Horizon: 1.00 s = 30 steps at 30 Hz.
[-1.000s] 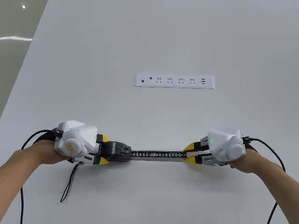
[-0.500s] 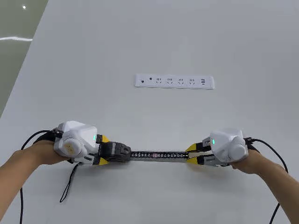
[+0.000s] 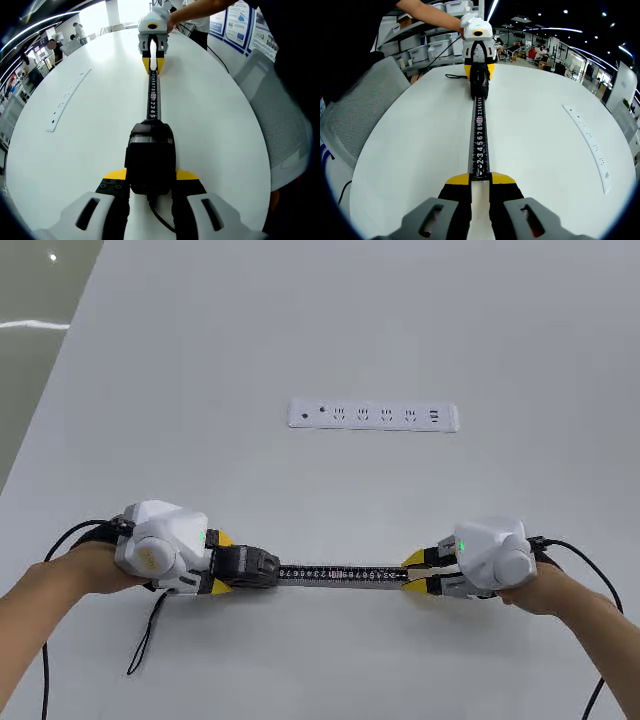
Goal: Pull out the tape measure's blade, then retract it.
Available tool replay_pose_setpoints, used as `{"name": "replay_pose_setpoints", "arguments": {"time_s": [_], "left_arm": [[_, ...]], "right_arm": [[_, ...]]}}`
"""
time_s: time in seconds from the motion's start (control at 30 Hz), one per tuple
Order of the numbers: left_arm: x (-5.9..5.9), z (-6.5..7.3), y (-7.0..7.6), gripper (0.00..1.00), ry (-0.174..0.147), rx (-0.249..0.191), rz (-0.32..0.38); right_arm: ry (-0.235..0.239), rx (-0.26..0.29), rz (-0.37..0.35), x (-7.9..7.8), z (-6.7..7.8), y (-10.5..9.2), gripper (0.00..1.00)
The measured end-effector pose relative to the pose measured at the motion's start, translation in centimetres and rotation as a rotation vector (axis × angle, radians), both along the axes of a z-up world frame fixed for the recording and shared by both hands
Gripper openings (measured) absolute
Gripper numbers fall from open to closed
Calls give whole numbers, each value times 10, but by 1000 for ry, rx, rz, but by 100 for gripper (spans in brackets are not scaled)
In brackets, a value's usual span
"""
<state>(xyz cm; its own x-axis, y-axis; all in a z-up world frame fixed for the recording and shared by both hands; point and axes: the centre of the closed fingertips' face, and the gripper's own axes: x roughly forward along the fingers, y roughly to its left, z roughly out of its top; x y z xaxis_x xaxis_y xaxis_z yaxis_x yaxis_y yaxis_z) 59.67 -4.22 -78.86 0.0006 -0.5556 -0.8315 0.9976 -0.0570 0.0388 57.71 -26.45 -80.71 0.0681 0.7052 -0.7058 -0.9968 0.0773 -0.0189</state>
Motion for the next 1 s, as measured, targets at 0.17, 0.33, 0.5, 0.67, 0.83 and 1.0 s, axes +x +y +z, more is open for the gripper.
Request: {"name": "replay_pose_setpoints", "arguments": {"time_s": [0.17,0.33,0.5,0.67,0.83,1.0], "left_arm": [[0,0,0,27,0,0,0],[0,0,0,27,0,2,0],[0,0,0,27,0,2,1],[0,0,0,27,0,2,-1],[-1,0,0,27,0,3,1],[0,0,0,27,1,2,1]], "right_arm": [[-1,-2,-1,1,-1,-2,10],[1,-3,0,0,0,-3,10],[-8,-9,1,0,0,-7,10],[-5,-12,0,0,0,-9,10],[-4,-13,0,0,0,-10,10],[-3,-12,-2,0,1,-11,10]]}}
